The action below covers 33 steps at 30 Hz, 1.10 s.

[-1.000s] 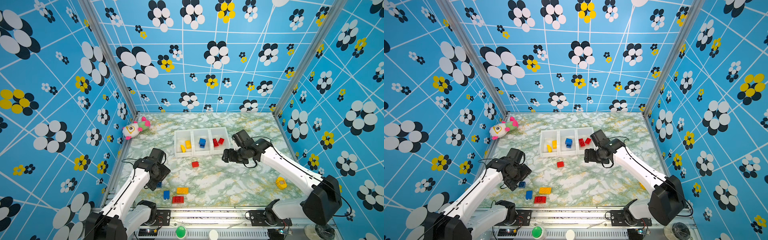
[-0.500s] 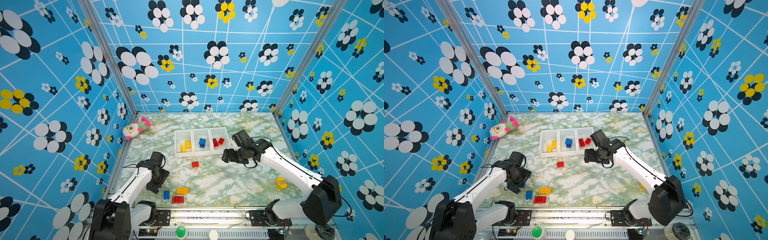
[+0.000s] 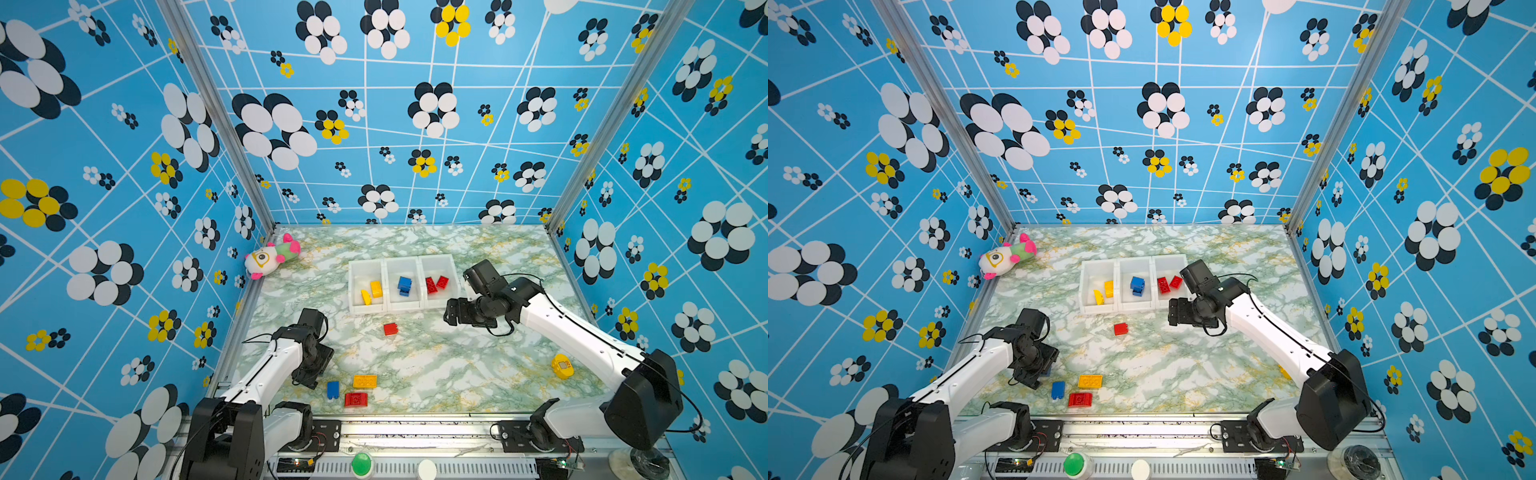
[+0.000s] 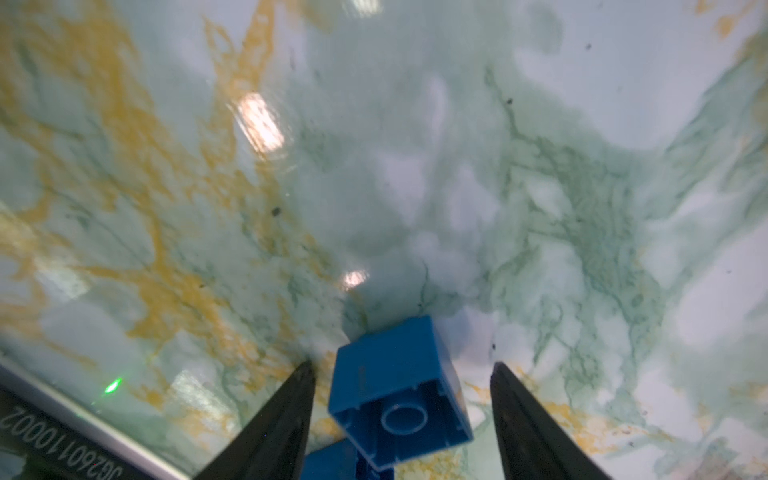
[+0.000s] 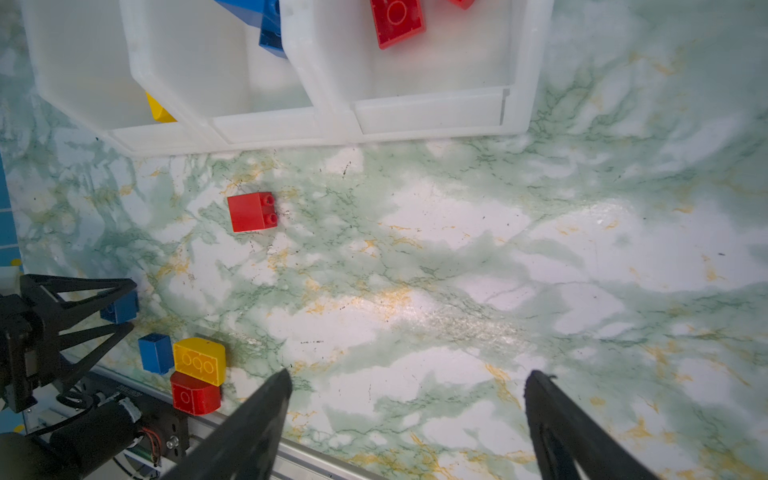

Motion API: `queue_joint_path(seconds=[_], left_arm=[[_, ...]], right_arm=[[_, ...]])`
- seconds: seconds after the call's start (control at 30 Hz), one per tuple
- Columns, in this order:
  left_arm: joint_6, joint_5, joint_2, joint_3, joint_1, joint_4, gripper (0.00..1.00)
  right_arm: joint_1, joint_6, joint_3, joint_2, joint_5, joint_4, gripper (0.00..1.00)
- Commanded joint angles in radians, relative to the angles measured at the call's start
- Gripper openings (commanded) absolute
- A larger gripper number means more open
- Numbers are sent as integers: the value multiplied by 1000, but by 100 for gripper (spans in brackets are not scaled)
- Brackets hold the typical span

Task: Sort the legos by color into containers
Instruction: 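Lift the blue brick with the left gripper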

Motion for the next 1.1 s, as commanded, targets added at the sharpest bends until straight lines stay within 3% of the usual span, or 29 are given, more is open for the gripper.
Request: queue_joint_path(seconds=[0.0,0.23,0.37,0.53,0.77,1.07], left_arm=[[6,-36,12,-2,9,-1,65],[21,-55,7,16,11,-16,45],[37,-48,2,15,6,-11,25],[63,-73,-23,55,-48,-22,15],[91,-157,-10,168,-221,-18,9],[188,-244,152,396,-439,14,7]], right_arm=[[7,-23,16,11,-3,-40,90],[7,-20,12,4,1,-42,90],[7,-19,7,-2,2,-40,90],[7,-16,0,-8,1,-38,90],[7,-6,-4,-17,-3,-29,90],[7,6,-14,-42,2,-32,90]])
